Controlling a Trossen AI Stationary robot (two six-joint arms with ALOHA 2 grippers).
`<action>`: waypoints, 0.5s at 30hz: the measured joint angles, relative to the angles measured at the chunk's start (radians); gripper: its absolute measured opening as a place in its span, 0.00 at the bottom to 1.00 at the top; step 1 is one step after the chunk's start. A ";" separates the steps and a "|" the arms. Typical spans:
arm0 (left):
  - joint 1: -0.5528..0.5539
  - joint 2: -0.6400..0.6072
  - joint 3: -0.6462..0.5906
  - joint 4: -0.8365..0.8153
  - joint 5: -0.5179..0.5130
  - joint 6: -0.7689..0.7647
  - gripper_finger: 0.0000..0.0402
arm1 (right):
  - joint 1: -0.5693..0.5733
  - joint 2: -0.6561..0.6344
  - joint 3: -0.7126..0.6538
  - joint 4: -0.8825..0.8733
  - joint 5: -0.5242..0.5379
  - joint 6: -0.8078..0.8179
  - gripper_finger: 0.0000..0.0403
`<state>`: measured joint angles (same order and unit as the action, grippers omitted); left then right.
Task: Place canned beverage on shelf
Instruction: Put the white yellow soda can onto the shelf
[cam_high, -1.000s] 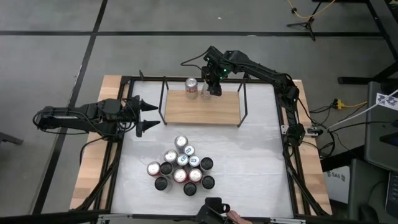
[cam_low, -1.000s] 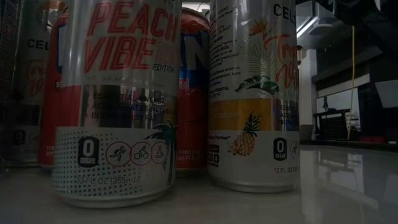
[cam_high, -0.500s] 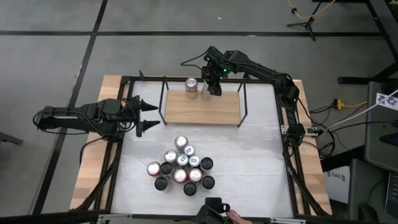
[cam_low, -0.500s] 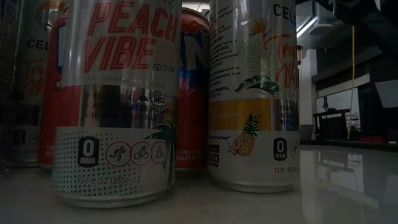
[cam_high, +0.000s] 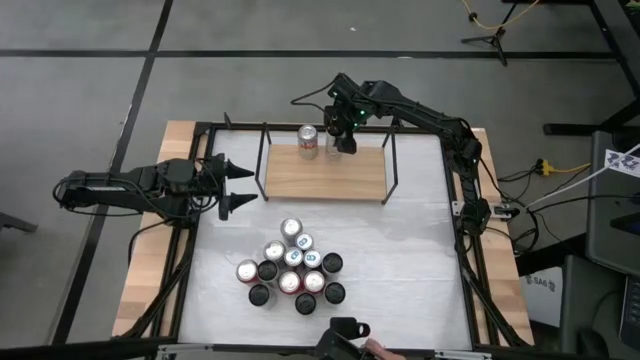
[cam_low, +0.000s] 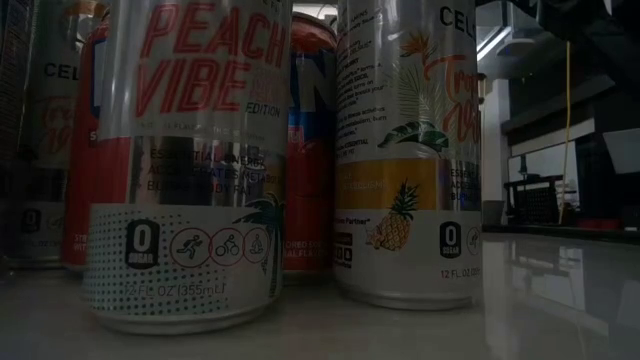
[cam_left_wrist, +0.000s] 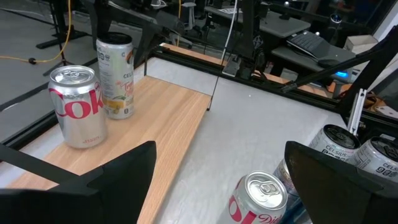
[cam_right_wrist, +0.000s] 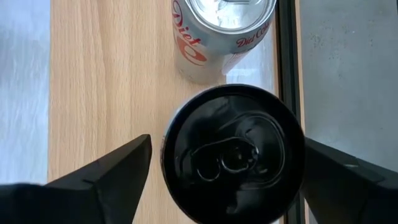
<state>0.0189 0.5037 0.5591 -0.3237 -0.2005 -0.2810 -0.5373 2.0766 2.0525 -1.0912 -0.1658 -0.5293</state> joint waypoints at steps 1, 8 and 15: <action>0.000 0.000 0.000 0.000 0.000 0.000 0.87 | 0.000 0.000 0.000 -0.001 0.000 0.000 0.90; 0.000 0.000 0.000 0.000 0.000 0.000 0.87 | 0.001 0.002 0.038 -0.032 0.107 0.000 0.90; 0.000 0.000 0.000 0.000 0.000 0.000 0.87 | 0.008 -0.024 0.193 -0.143 0.131 0.020 0.90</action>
<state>0.0193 0.5039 0.5591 -0.3238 -0.2005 -0.2810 -0.5291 2.0523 2.2451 -1.2341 -0.0349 -0.5093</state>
